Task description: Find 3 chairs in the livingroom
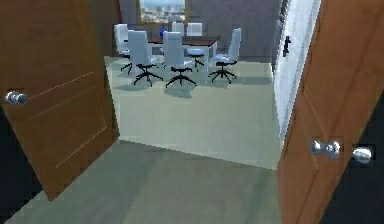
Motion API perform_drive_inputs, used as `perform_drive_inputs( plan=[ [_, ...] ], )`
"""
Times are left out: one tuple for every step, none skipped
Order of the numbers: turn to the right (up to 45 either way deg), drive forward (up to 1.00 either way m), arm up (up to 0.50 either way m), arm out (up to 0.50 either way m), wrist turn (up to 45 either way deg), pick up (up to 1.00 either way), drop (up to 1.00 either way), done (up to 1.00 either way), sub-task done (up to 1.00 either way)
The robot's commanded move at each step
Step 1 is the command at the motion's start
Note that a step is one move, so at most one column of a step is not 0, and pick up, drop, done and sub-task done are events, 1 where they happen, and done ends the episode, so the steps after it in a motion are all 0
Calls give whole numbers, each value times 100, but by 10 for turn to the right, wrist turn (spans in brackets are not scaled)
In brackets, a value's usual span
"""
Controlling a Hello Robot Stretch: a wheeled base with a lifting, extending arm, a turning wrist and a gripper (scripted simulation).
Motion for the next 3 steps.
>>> perform_drive_inputs(
  plan=[
    [30,0,0,0,0,0,0,0,0],
    [-390,0,0,0,0,0,0,0,0],
    [0,20,0,0,0,0,0,0,0]
  ],
)
